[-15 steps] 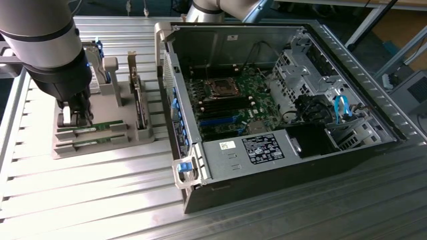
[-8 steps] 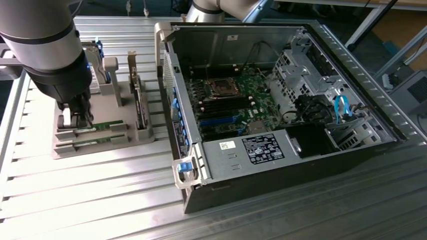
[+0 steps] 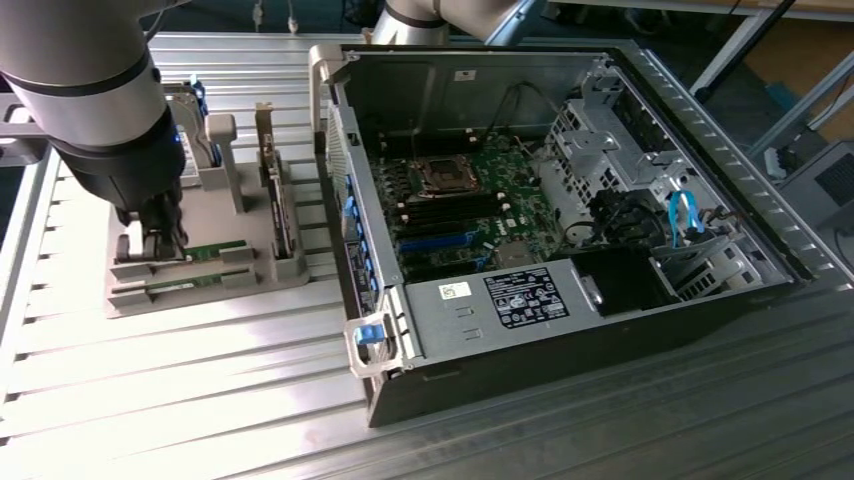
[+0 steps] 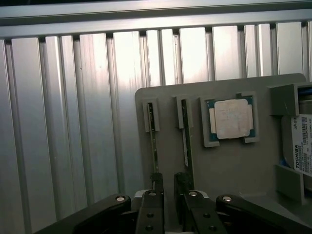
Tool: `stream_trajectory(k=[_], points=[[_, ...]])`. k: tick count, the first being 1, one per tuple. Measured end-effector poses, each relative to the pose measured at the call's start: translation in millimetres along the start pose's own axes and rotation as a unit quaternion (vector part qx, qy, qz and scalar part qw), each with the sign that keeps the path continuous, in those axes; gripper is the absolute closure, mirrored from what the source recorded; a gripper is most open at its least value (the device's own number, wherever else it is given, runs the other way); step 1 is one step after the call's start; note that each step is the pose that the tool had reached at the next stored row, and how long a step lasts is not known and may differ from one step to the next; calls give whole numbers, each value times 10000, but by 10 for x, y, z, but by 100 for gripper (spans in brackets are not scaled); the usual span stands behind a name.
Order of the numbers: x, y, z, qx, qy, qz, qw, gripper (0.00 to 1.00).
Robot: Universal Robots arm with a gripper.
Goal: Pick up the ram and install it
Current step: 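Pick up the ram and move it above insertion slot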
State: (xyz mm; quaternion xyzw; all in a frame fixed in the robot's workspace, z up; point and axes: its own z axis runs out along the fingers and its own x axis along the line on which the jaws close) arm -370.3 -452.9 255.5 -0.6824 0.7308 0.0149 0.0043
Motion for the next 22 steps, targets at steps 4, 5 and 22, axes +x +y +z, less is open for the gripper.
stream_trajectory(k=[4,5,22], points=[[4,-1,16,0,0,0,10000,76],[5,-1,19,0,0,0,10000,76],[15,-2,75,0,0,0,10000,76]])
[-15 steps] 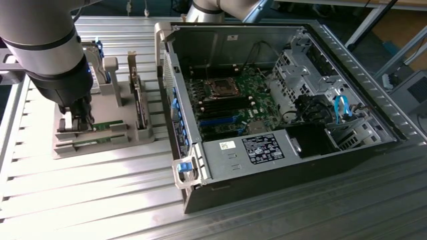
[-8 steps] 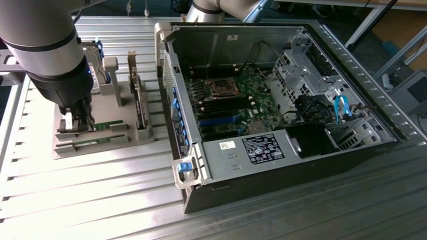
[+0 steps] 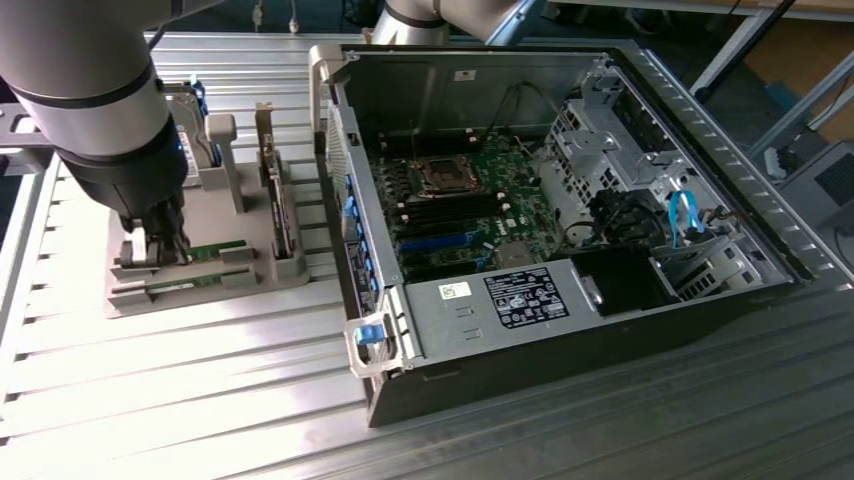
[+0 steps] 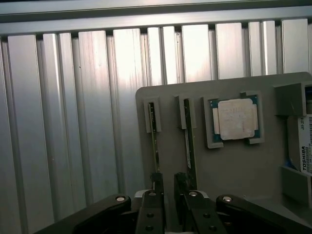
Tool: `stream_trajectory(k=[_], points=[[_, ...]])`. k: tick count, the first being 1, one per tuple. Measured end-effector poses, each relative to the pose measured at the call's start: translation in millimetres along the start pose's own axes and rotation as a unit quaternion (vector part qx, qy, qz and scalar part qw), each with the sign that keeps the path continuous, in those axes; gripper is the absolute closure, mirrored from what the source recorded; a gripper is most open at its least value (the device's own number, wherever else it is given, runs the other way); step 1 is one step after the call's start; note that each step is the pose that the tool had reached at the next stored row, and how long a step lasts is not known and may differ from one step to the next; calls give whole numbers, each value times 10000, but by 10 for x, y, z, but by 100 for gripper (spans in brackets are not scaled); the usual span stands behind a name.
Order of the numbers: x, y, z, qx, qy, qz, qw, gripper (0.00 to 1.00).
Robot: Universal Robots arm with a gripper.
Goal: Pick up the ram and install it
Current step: 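Pick up the ram and move it above insertion slot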
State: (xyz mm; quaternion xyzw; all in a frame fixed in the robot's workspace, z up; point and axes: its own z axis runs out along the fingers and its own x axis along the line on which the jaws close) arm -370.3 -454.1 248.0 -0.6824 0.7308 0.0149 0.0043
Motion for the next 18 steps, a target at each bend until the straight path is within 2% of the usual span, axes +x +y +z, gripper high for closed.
stream_trajectory(k=[18], points=[[10,-2,71,0,-1,0,10000,76]])
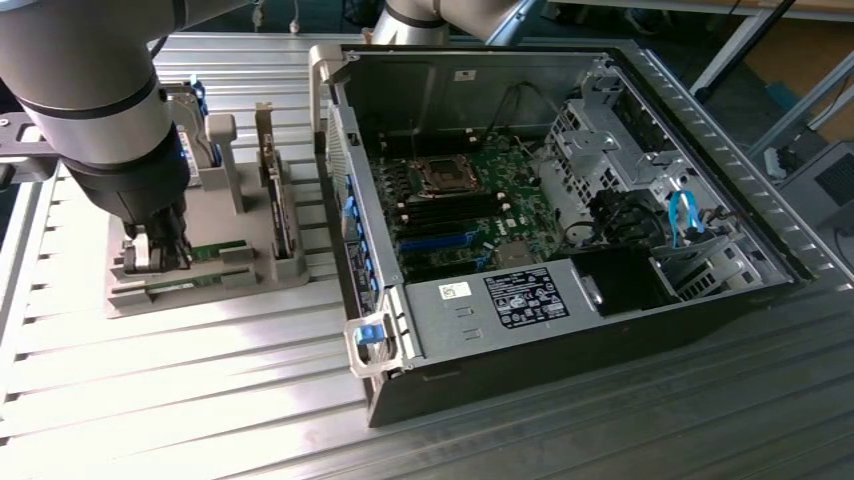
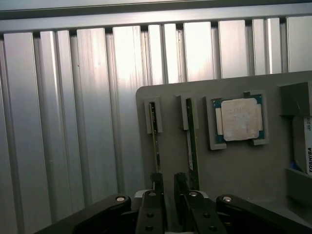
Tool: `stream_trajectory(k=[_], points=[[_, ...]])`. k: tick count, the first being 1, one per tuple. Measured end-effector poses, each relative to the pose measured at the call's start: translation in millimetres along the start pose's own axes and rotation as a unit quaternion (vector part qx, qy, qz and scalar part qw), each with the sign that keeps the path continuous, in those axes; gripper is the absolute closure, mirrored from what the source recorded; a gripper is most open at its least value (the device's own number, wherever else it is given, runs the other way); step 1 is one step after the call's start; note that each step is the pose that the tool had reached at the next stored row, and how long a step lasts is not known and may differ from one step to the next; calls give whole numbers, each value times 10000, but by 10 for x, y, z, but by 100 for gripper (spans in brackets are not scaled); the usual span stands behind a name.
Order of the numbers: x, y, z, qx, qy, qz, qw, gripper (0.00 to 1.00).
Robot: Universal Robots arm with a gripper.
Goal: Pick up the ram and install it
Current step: 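Pick up the ram and move it above insertion slot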
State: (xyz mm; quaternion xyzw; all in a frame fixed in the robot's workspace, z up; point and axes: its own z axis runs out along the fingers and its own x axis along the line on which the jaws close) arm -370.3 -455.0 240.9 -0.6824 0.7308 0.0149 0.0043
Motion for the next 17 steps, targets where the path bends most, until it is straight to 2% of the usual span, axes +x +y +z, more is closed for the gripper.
stream_trajectory(k=[17], points=[[12,-2,110,0,0,0,10000,76]])
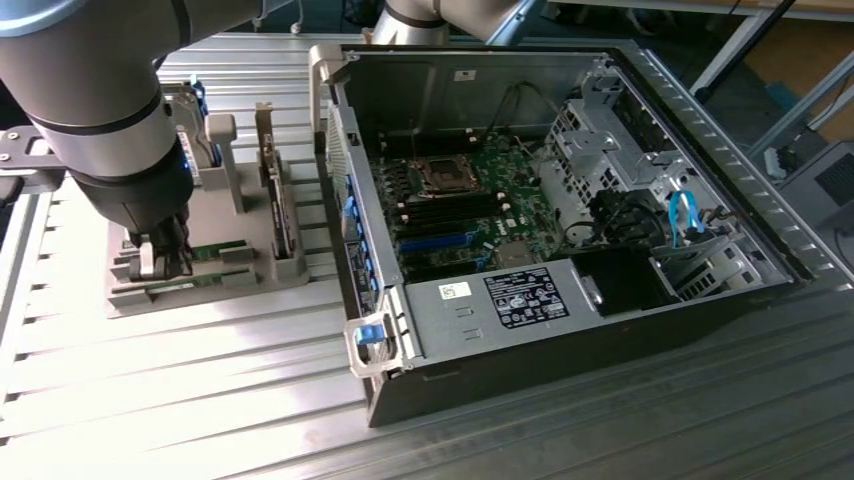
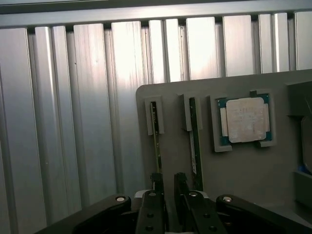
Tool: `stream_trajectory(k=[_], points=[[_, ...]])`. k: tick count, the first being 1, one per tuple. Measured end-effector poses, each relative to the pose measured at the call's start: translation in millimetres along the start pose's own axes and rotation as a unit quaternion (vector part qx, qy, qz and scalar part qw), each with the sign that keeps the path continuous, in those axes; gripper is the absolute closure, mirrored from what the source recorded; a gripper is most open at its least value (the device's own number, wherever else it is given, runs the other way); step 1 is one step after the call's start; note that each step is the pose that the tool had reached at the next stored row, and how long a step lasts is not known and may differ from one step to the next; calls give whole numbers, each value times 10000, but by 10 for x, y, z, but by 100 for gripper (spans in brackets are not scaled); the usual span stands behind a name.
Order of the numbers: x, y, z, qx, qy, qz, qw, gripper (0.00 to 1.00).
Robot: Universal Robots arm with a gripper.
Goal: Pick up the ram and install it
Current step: 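Pick up the ram and move it above insertion slot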
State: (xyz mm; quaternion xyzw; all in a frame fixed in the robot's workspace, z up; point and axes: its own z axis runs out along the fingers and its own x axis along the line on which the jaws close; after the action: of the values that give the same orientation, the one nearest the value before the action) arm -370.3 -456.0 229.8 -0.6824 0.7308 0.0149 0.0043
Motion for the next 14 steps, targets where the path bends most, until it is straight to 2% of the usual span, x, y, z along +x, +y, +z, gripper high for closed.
stream_trajectory(k=[14], points=[[34,-3,3,0,0,0,10000,76]])
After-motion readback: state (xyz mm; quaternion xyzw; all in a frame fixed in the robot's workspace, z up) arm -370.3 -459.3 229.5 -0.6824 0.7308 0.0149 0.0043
